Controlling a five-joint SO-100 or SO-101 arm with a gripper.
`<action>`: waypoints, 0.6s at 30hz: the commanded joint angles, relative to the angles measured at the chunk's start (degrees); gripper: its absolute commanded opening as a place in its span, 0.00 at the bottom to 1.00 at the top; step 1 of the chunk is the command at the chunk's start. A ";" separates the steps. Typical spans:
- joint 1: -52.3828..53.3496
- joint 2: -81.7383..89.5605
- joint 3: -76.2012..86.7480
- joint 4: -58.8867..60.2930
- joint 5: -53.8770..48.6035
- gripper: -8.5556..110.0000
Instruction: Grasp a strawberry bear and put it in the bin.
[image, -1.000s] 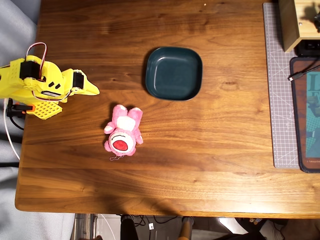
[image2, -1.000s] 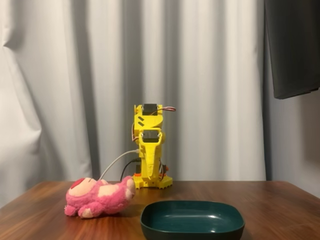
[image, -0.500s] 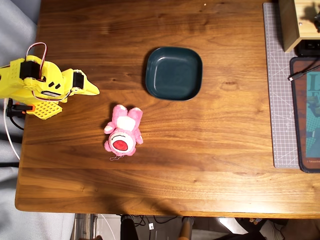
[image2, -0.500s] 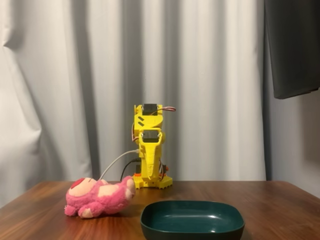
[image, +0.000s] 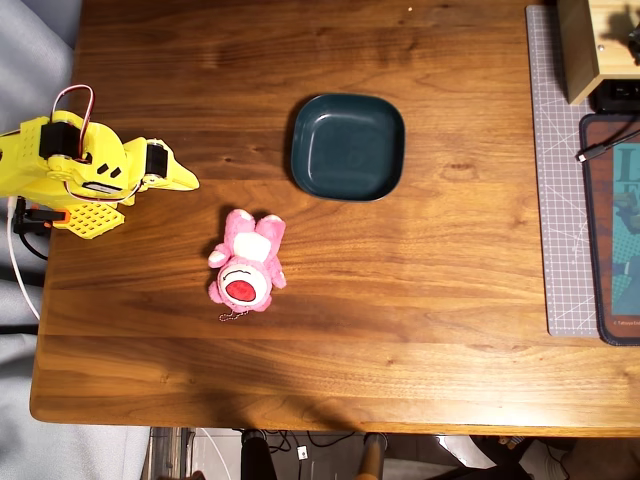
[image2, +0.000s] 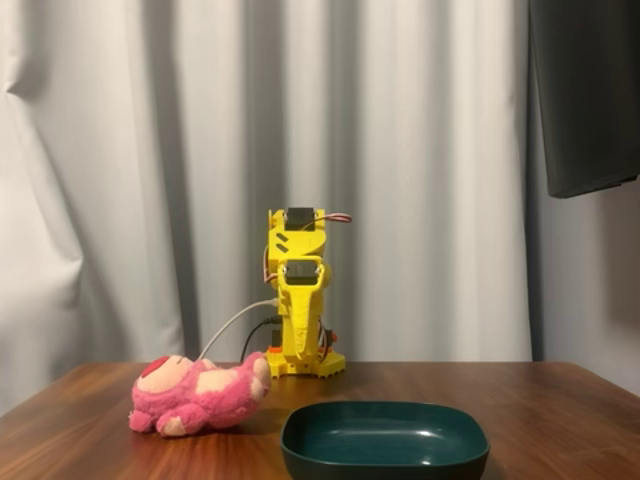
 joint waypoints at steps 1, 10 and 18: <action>0.00 1.67 -0.97 0.18 -0.44 0.09; 0.26 1.67 -0.97 0.18 -0.35 0.07; -0.09 1.67 -0.88 0.09 -0.09 0.07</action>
